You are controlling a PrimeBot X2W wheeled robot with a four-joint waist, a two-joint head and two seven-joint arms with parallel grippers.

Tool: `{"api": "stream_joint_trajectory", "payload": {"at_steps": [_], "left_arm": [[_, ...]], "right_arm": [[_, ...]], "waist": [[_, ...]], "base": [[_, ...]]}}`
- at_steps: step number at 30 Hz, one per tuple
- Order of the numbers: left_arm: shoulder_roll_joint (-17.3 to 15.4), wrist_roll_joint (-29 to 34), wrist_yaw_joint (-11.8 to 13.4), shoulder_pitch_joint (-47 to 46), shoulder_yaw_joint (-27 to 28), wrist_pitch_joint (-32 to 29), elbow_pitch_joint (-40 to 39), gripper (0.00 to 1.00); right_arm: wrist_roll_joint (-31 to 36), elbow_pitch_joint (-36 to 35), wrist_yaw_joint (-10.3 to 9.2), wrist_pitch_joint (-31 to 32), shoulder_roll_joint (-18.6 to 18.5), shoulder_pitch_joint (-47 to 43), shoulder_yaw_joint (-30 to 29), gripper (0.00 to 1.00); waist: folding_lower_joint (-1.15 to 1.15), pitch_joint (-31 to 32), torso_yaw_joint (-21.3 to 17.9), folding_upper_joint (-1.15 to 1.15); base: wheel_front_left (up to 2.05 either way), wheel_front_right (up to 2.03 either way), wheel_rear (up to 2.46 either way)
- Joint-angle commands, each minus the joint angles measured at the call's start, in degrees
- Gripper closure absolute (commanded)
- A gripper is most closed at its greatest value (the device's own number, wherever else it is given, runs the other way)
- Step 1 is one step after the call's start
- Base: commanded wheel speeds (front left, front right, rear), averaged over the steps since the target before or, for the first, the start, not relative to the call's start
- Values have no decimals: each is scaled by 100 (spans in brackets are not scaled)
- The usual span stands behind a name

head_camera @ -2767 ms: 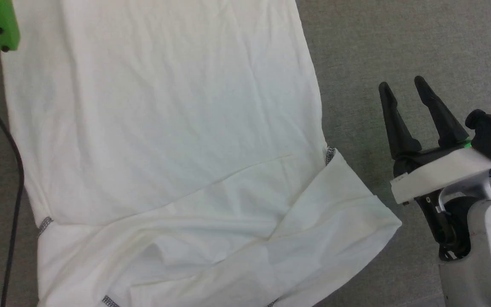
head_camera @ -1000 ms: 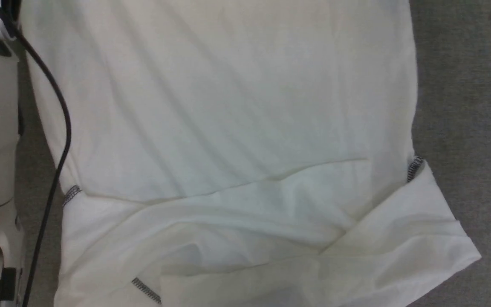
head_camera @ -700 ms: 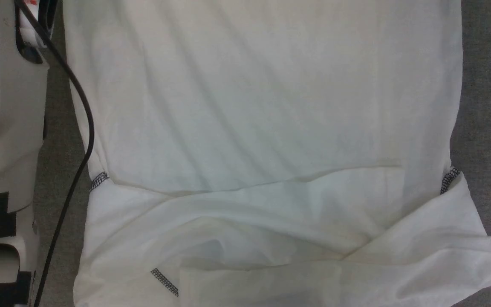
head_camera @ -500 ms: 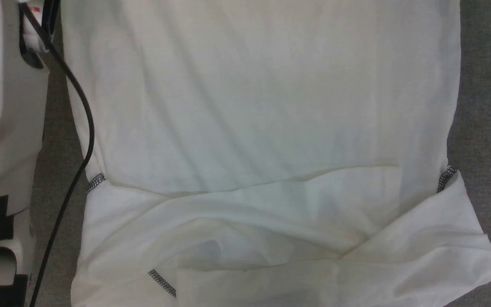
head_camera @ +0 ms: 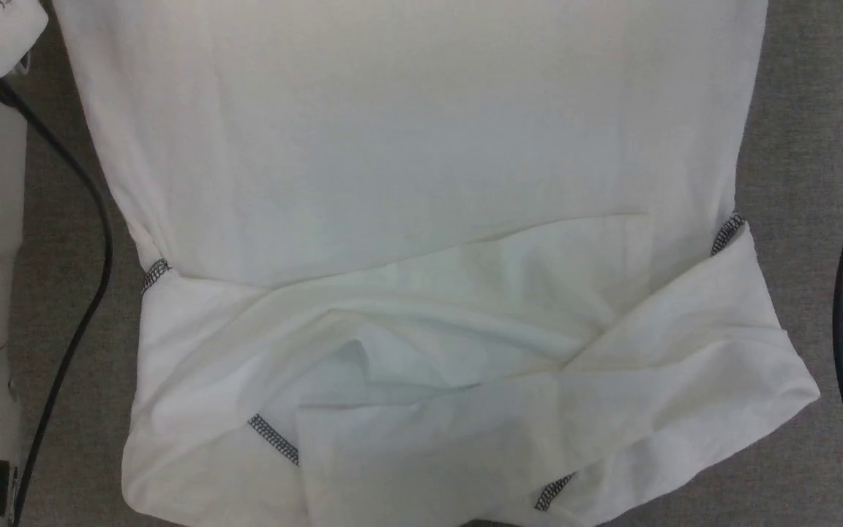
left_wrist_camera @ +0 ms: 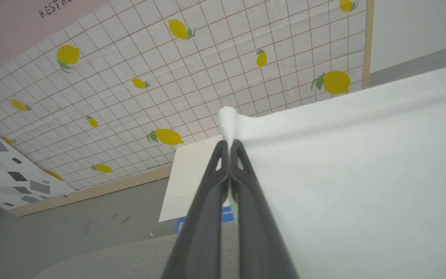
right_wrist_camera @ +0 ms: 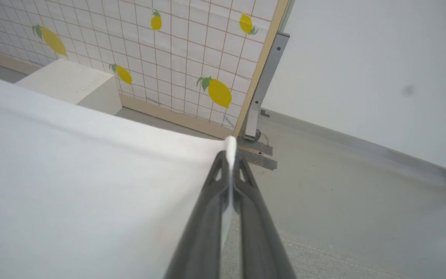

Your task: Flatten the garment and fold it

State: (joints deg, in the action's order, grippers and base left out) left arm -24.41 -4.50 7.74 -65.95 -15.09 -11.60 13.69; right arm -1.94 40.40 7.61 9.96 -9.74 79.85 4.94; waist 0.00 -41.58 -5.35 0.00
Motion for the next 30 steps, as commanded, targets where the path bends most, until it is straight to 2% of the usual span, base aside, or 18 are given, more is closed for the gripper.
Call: {"api": "stream_joint_trajectory", "payload": {"at_steps": [1,6,11,12,13,15,20,24,30], "left_arm": [[-83,67,113,-35,63,135,78,100],[-72,-124,151,318,153,401,295,100],[-105,-529,-6,1113,267,528,265,100],[-133,-643,-99,1361,276,546,204,100],[-142,-806,-207,1624,304,558,138,100],[-207,-1014,-246,2129,425,608,-53,100],[-194,-1504,-236,3592,650,689,-775,100],[-257,-1734,-457,4787,482,604,-1445,100],[-162,-2063,-499,6236,332,654,-2076,100]], "right_arm": [[19,42,-12,-225,10,-43,19,100],[-192,201,-12,-824,9,-233,313,100],[-789,147,-12,-1129,-122,-834,894,100],[-939,59,-12,-1165,-183,-1021,1087,100],[-1161,-72,-12,-1190,-241,-1231,1322,100],[-1511,-358,-12,-1183,-443,-1607,1654,100],[-2137,-1248,-12,-1083,-1021,-2658,2062,100],[-2398,-2151,-12,-908,-1471,-3647,2081,100],[-2410,-3414,-12,-339,-1931,-5345,1612,100]], "waist": [[0,222,-120,0],[0,653,-131,0],[0,1293,-114,0],[0,1454,-114,0],[0,1619,-101,0],[0,1877,-97,0],[0,2451,-45,0],[0,2780,37,0],[0,3064,155,0]], "base": [[0,0,0],[0,0,0],[0,0,0],[0,0,0],[0,0,0],[0,0,0],[0,0,0],[0,0,0],[0,0,0]]}}
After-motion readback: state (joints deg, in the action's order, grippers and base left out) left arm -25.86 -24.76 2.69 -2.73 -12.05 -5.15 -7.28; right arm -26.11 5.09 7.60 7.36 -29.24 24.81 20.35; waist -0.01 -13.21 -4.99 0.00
